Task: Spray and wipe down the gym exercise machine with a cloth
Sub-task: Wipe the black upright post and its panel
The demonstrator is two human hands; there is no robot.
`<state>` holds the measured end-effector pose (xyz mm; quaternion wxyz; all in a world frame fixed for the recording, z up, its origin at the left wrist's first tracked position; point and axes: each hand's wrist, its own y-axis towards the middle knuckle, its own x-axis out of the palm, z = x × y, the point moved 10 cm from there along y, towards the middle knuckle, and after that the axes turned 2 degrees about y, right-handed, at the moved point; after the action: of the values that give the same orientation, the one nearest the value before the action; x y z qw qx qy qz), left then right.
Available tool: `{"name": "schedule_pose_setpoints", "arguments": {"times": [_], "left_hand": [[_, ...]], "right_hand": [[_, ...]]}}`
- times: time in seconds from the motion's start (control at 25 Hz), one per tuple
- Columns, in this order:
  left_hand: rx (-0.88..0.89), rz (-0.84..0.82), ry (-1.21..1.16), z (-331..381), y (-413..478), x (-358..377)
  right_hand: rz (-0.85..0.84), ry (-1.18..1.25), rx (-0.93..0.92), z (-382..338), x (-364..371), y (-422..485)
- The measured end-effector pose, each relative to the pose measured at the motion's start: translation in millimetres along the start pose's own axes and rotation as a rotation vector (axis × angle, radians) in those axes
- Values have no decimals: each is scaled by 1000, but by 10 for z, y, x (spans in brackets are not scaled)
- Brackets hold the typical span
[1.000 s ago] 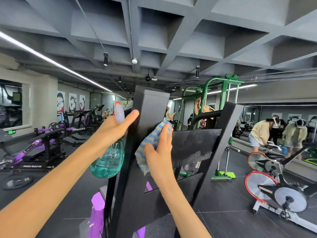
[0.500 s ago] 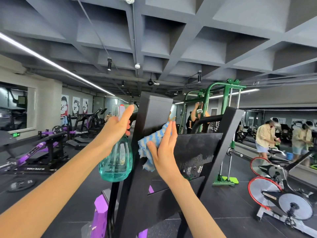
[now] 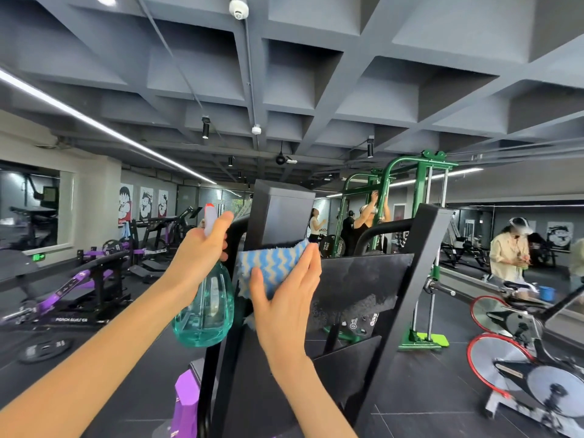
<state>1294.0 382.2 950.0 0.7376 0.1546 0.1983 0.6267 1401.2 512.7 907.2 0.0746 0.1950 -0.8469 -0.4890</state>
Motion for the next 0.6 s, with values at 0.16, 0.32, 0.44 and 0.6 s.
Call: {"name": "schedule_pose_setpoints", "arguments": {"times": [0.16,0.32,0.44,0.6], "left_hand": [[15,-26,85,19,-31,98],[7,-35,74,-30,-71,95],[-39,-34,-6,-54,-60,3],[7,-54,6,2,-46,16]], "right_hand": [[92,59,61,-213,-34,409],[234,41,83,-212,-122,485],[263,33,99,-142,-68,215],[329,97,133,-338,-169,671]]}}
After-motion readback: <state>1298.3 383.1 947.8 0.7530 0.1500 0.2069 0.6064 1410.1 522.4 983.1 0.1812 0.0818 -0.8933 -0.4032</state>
